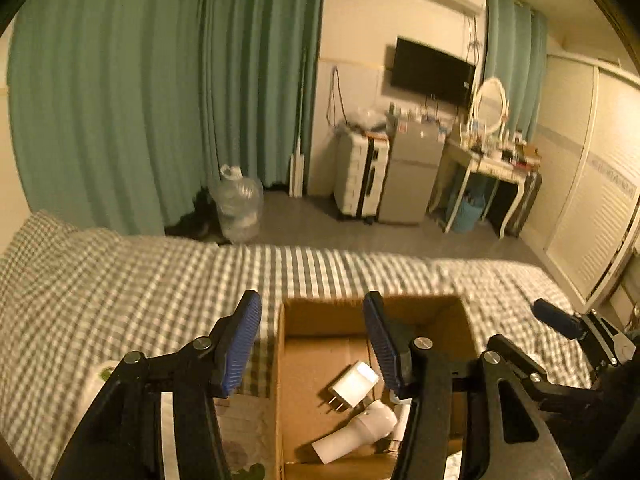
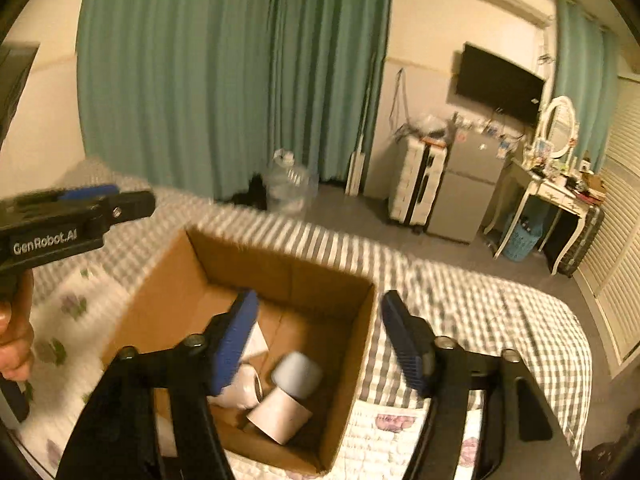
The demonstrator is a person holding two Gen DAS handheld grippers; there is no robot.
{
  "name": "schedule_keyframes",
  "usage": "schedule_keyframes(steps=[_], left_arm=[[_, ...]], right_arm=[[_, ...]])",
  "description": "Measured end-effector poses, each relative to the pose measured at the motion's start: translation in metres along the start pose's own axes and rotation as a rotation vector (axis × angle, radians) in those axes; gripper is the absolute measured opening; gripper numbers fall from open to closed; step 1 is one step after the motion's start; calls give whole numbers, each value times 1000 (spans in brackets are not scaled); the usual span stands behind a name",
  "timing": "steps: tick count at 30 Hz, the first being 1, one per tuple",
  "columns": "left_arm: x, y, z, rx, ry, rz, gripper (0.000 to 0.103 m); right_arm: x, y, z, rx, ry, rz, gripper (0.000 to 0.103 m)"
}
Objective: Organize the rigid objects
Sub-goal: 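Carry both items over the box and open both tools to release them, then withdraw both tools from the box toward the black tube and red-capped bottle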
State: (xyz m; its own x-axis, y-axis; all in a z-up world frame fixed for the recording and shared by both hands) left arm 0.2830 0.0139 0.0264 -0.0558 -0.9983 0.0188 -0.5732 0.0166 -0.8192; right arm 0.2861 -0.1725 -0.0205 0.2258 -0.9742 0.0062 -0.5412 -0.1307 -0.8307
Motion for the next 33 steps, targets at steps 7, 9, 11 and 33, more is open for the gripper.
schedule_keyframes(steps=[7, 9, 11, 33], left_arm=[[0, -23, -78, 115, -67, 26, 63], [0, -26, -96, 135, -66, 24, 65], [1, -28, -118, 162, -65, 26, 66], [-4, 11, -231, 300, -88, 41, 67]], right_arm=[[-3, -29, -78, 127, 5, 12, 91], [-9, -33, -100, 157, 14, -9, 94], [-14, -33, -122, 184, 24, -29, 97], [-51, -10, -249, 323, 17, -63, 103]])
Point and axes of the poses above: each gripper's, at about its wrist camera, not at the fingertips, and z roughly the way its jaws point, x to its right, y to its underside, the point moved 2 cm from there along z, roughly the way its jaws point, and after that the axes turned 4 degrees about z, right-handed, at the moved point
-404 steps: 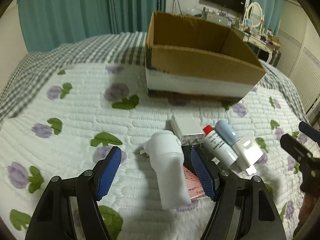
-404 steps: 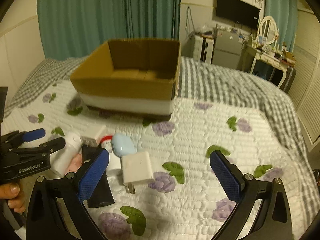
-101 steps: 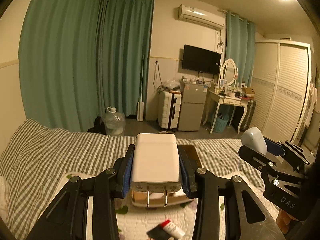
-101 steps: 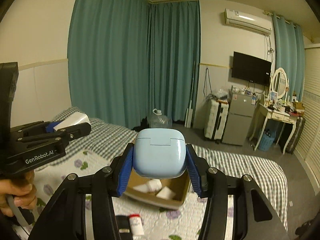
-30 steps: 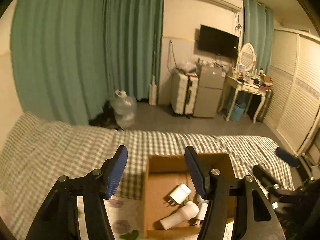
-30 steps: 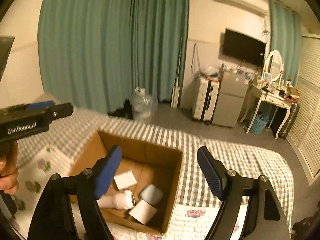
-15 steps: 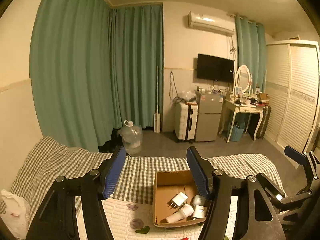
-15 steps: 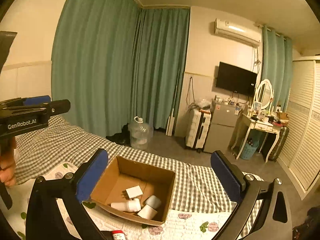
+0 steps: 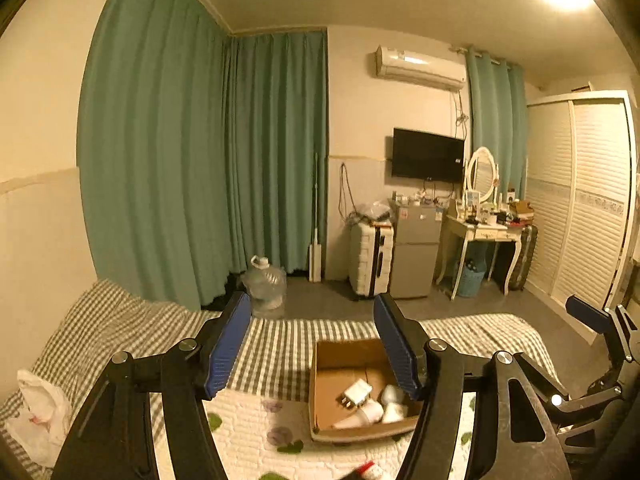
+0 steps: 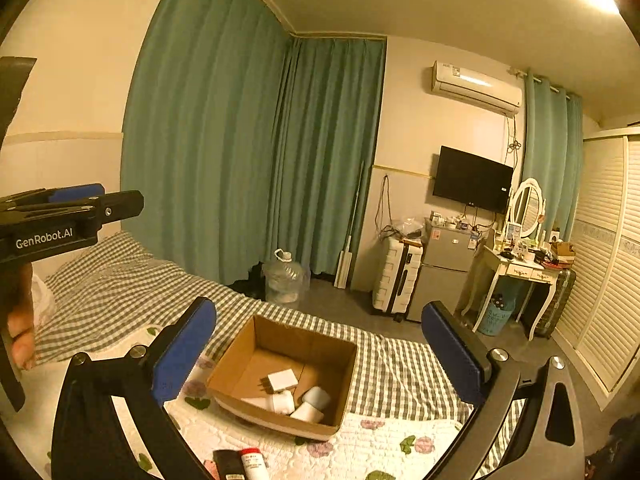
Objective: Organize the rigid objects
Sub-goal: 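Withdraw both tools from the box toward the black tube and red-capped bottle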
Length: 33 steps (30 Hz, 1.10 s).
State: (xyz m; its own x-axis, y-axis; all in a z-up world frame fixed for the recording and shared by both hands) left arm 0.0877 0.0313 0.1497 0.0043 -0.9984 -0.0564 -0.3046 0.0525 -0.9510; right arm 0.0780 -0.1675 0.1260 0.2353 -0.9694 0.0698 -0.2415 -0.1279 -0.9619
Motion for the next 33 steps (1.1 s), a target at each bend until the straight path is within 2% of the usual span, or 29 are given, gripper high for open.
schedule_keyframes(steps=[6, 11, 16, 25, 33], left_arm=[[-1, 25, -7, 5, -3, -25, 67], [4, 49, 5, -15, -22, -7, 67], [15, 80, 22, -55, 5, 32, 67], [28, 149, 66, -228, 46, 38, 67], [21, 200, 95, -344, 21, 16, 67]], right_arm=[[3, 21, 1, -46, -8, 1, 103], [7, 45, 13, -100, -41, 12, 103], [8, 76, 33, -176, -79, 19, 103], [12, 143, 84, -331, -113, 55, 103], [-2, 207, 115, -482, -172, 61, 103]])
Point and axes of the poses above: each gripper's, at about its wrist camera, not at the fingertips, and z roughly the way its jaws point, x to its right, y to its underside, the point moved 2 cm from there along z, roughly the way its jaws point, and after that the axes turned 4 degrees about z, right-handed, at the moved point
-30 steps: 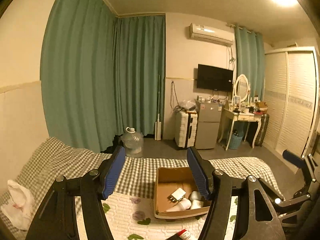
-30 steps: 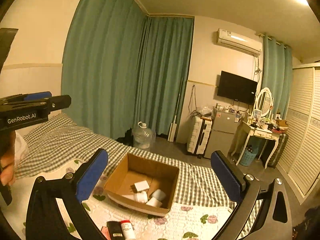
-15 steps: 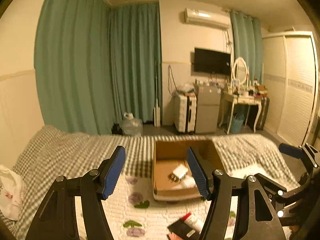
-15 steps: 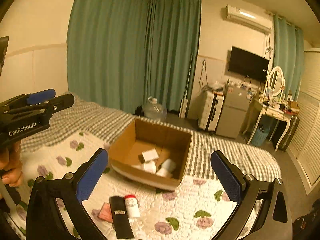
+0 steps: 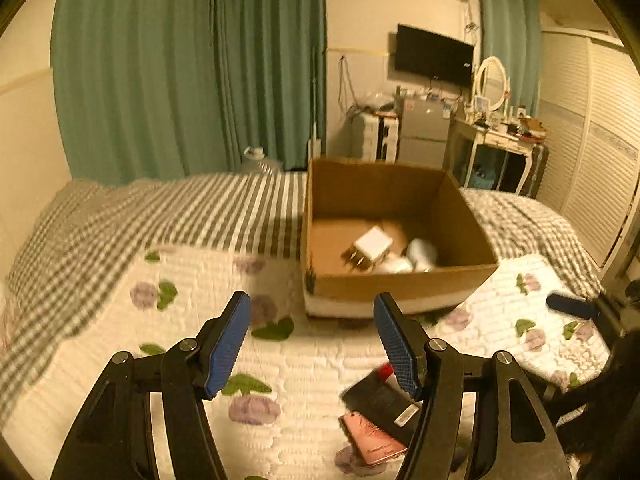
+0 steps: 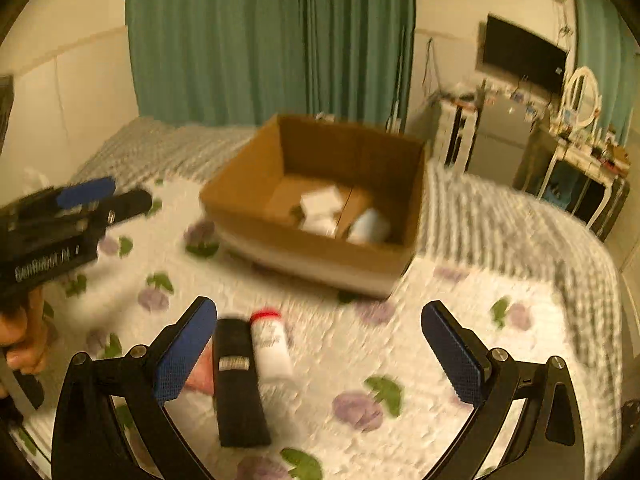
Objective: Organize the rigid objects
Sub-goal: 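Withdraw both tools from the box toward the black tube and red-capped bottle, then grasp the black tube with the right tool while the left tool grasps the pink card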
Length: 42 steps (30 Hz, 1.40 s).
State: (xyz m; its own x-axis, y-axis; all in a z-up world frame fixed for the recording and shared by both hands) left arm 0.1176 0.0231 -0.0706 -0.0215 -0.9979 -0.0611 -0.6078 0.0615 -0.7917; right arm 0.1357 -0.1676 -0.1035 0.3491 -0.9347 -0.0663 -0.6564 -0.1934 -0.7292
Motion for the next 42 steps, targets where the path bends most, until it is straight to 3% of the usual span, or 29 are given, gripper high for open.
schedule_keyframes(steps=[3, 6, 9, 11, 12, 18, 28, 32, 37, 42], left_arm=[[-4, 18, 14, -53, -3, -9, 67], [-7, 41, 25, -109, -9, -9, 67], [-9, 59, 31, -161, 10, -16, 67], [-6, 65, 31, -180, 21, -9, 67], [-5, 67, 32, -187, 31, -4, 67], [17, 74, 36, -242, 104, 37, 67], [51, 89, 71, -397, 236, -32, 67], [64, 92, 87, -448, 201, -12, 67], [66, 93, 109, -504, 184, -95, 69], [80, 94, 126, -558, 158, -28, 77]], right_arm=[[-12, 25, 25, -78, -26, -23, 98], [-27, 50, 48, -172, -78, -44, 84], [-44, 71, 65, -249, -94, -111, 65], [-52, 82, 73, -278, -114, -141, 44], [-52, 85, 74, -278, -140, -130, 42], [-35, 93, 66, -264, -155, -65, 42], [23, 94, 36, -258, -9, 29, 42], [29, 97, 30, -260, 42, 12, 42], [30, 99, 37, -276, 40, 15, 43], [30, 102, 47, -293, 40, 24, 47]])
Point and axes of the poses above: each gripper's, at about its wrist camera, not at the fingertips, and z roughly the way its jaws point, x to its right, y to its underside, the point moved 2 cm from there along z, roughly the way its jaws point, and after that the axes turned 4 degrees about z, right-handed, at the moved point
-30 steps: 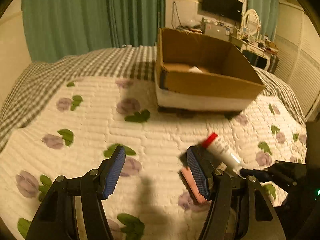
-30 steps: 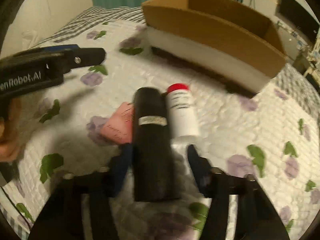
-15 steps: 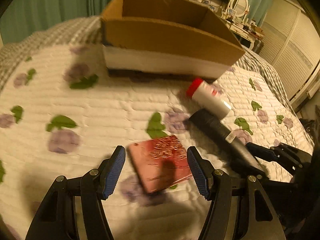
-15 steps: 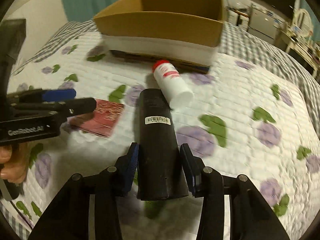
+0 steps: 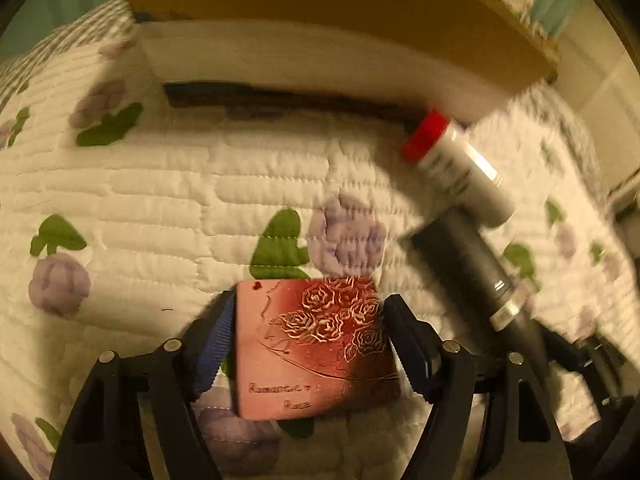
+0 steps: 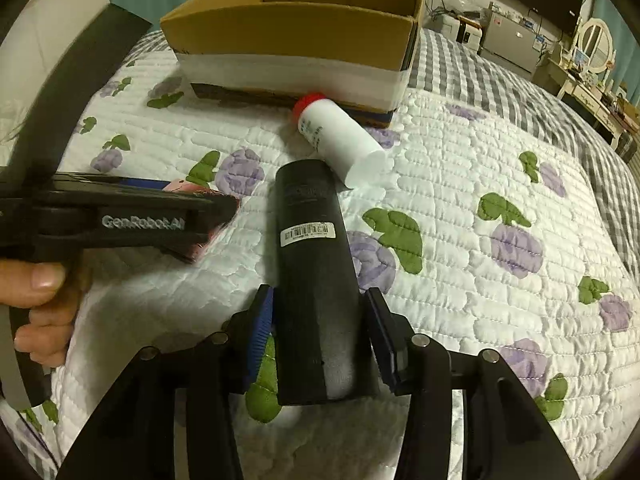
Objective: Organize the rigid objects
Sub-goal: 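Grasp the black tube with the right tool while the left tool grasps the pink card, then lift both held items and carry them over the cardboard box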
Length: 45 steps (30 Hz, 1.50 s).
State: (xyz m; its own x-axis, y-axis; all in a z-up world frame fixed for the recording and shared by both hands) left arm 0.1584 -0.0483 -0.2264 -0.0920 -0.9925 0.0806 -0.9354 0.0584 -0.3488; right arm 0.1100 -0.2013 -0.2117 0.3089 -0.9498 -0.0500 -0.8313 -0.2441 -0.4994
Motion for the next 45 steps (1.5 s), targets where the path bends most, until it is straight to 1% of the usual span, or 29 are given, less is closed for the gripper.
schedule_keyframes(steps=[1, 3, 5, 7, 8, 10, 12, 15, 19, 22, 23, 28, 33, 45], left_arm=[[6, 0, 0, -10, -39, 37, 77], [12, 3, -2, -19, -64, 57, 77], [11, 4, 0, -6, -52, 48, 77], [5, 5, 1, 4, -25, 26, 76], [2, 7, 1, 17, -4, 11, 75], [-5, 10, -1, 40, 20, 2, 74], [-9, 16, -9, 59, 31, 13, 73], [-12, 25, -25, 87, 37, 30, 72], [-22, 40, -46, 143, 21, 38, 72], [-30, 47, -72, 191, 12, 35, 72], [-27, 51, -78, 205, 9, 34, 72], [-23, 39, -107, 291, -2, 27, 72], [-14, 34, -135, 370, 4, 35, 72], [-5, 20, -235, 616, 12, 81, 72]], right_arm=[[1, -1, 1, -1, 1, 3, 49], [1, -3, 2, -3, 8, 5, 51], [1, -4, 3, 1, 11, 3, 52], [1, -4, 4, 2, 8, 3, 52], [1, -4, 3, -10, 22, -1, 51], [0, -4, 2, -5, 3, -5, 45], [-2, -4, 0, -1, 2, -14, 44], [-3, -3, -6, 10, -8, -12, 43], [-4, -2, -17, 37, -26, 10, 42], [-7, -1, -28, 61, -25, 19, 42], [-8, 0, -32, 69, -25, 23, 42], [-13, 4, -56, 130, -17, 34, 42], [-20, 1, -84, 207, -2, 36, 42], [-34, -36, -184, 449, 8, 25, 42]])
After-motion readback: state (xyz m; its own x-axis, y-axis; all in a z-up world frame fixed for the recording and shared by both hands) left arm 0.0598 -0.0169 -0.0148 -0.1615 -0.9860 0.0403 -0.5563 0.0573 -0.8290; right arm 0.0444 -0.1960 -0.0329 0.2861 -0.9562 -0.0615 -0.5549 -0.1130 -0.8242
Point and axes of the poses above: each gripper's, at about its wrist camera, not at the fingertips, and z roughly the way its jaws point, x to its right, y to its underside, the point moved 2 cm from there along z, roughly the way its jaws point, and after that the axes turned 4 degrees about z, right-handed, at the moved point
